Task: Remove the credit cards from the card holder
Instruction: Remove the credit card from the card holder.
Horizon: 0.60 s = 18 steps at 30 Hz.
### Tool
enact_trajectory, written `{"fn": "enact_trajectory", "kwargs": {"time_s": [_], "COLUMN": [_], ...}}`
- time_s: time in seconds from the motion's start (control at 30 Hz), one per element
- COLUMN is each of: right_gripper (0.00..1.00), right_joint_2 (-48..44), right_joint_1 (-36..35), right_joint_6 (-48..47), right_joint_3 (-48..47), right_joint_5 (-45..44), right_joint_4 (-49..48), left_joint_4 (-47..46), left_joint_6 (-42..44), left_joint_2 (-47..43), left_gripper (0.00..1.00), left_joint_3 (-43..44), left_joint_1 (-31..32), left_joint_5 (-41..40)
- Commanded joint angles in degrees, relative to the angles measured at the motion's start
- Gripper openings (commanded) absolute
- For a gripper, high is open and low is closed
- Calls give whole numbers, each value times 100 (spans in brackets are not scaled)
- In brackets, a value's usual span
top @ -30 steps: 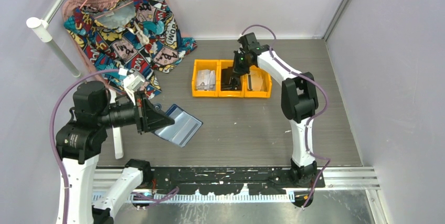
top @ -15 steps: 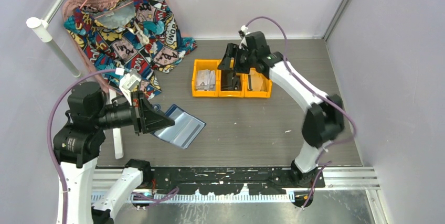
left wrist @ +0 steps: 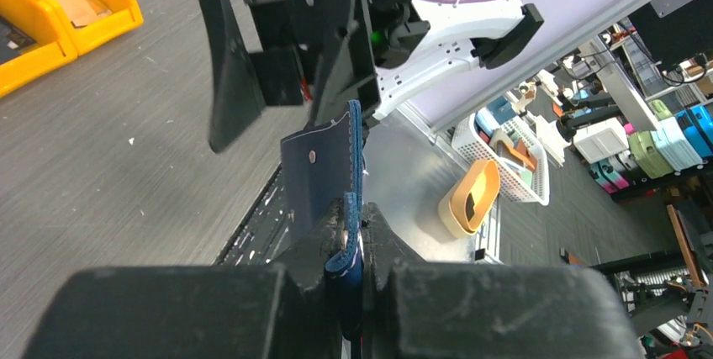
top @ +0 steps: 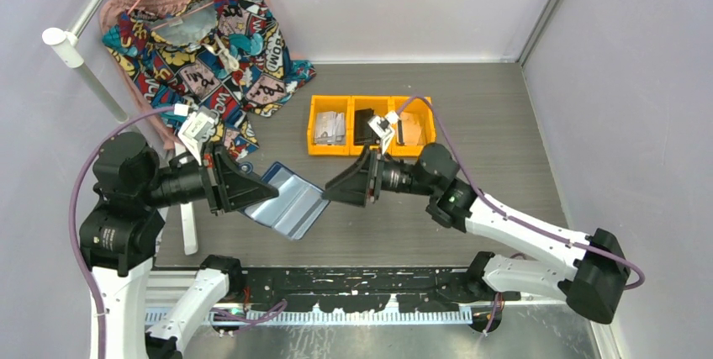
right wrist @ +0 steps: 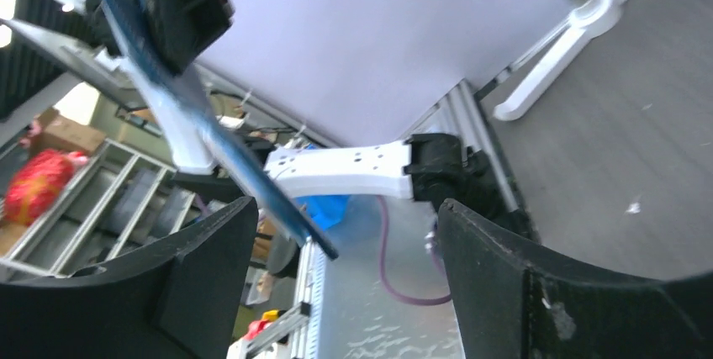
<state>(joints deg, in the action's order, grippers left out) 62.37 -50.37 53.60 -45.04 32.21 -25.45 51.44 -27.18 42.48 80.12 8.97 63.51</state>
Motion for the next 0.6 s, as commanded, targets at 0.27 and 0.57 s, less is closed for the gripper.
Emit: {"fn": "enact_trajectory", "kwargs": {"time_s": [0.27,0.57], "right_gripper": [57,37], "right_joint_2": [-820,-657], "right_joint_1": [-988,-1070], "right_joint_6": [375,247], "right_joint_3": [543,459], "right_joint_5": [-675,-781], "right_joint_4": [-1533,-1468], "left_joint_4": [-547,-437], "left_joint_6": [-272,-281], "left_joint_2": [-16,50], "left_gripper": [0,0], "left_joint_3": [219,316], "left_joint_1": [-26,-27], "left_joint_5": [-143,-217]}}
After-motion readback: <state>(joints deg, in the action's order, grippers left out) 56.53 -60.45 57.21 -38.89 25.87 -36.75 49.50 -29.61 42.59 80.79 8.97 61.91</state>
